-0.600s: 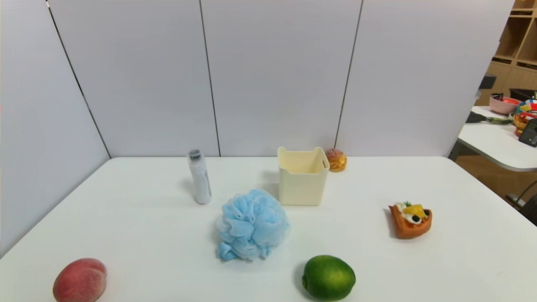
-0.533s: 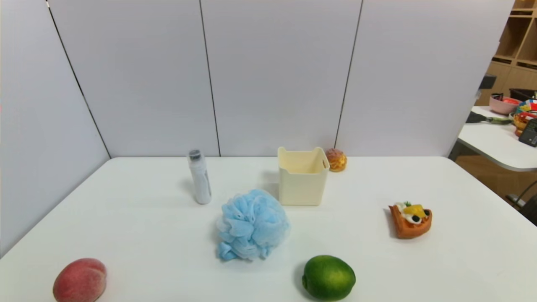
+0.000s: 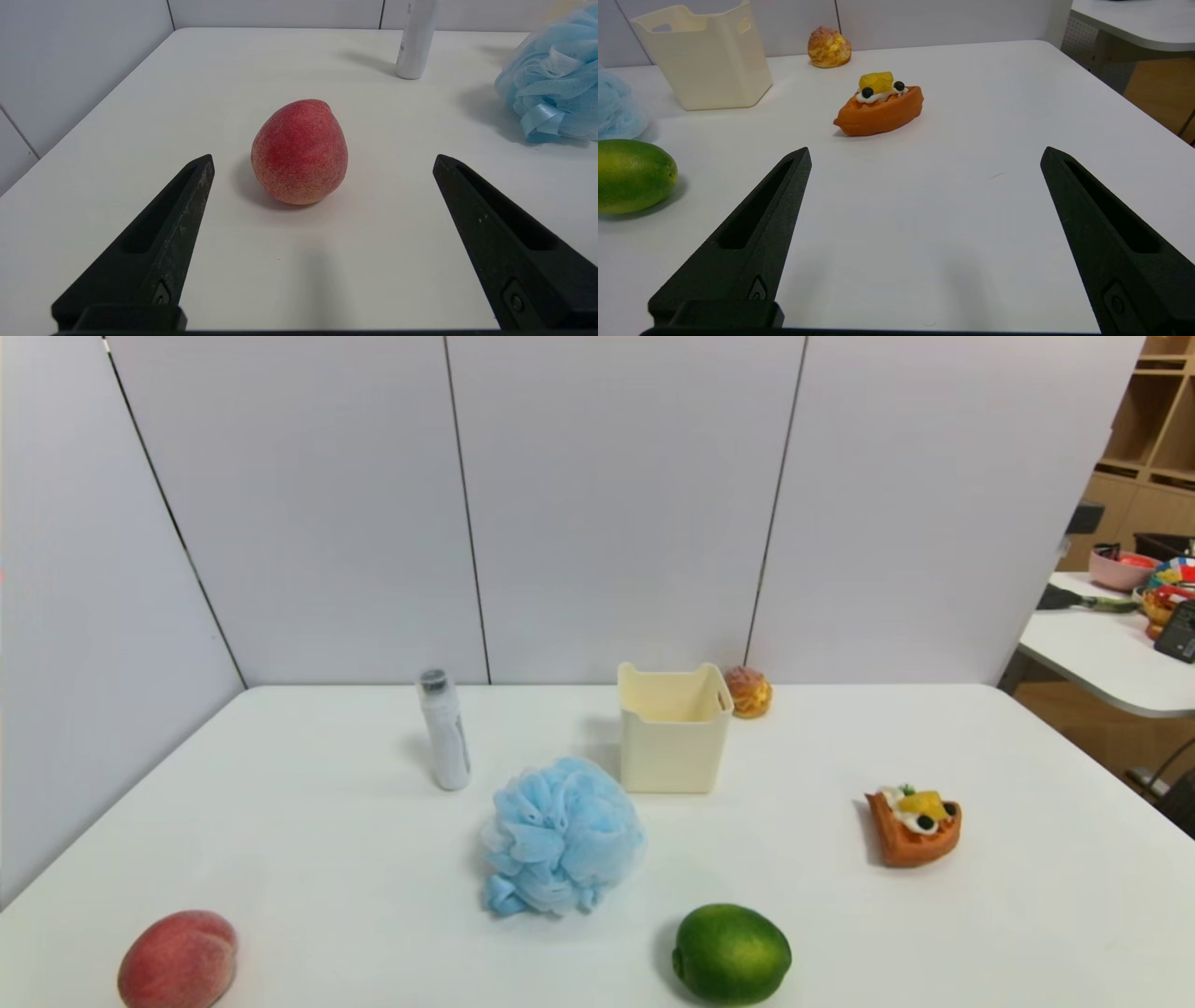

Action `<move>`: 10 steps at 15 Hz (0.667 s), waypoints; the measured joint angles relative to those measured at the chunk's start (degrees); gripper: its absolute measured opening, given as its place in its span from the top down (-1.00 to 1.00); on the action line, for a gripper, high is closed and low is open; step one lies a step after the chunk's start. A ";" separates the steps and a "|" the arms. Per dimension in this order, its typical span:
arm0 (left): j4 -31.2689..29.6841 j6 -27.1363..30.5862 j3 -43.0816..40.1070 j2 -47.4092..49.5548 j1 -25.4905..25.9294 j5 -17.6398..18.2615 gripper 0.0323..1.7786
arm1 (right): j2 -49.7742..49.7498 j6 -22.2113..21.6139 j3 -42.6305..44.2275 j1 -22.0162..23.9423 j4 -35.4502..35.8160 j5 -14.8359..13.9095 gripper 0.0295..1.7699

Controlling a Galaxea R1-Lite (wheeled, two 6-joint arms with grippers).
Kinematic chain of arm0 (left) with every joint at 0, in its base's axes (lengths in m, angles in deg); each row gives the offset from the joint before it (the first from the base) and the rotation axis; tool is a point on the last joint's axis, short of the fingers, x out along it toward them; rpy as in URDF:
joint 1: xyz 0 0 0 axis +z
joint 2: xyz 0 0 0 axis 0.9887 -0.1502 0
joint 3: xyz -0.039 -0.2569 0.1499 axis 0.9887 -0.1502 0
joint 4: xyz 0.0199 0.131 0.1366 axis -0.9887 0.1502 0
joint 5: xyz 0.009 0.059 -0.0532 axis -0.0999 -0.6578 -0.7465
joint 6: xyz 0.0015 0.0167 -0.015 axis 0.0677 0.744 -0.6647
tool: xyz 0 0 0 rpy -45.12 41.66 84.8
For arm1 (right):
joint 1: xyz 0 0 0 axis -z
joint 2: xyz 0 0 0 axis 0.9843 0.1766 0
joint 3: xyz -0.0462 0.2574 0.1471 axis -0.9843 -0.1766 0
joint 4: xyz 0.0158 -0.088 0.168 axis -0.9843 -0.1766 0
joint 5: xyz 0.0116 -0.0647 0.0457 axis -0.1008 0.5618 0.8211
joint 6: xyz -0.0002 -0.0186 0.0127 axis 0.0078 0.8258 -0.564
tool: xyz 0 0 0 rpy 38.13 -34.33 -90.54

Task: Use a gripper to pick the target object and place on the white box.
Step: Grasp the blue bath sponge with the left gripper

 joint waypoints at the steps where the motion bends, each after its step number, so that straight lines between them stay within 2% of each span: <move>1: -0.02 -0.01 0.00 0.00 0.00 0.00 -0.90 | 0.00 0.00 0.00 0.00 0.00 0.00 -0.92; 7: -0.34 -0.34 0.66 -0.13 0.13 -0.10 -0.90 | 0.00 0.02 0.00 0.00 0.00 -0.02 -0.92; 10: -3.62 -0.09 8.84 -4.05 0.21 -0.10 -0.90 | 0.00 0.02 0.00 0.00 0.00 -0.02 -0.92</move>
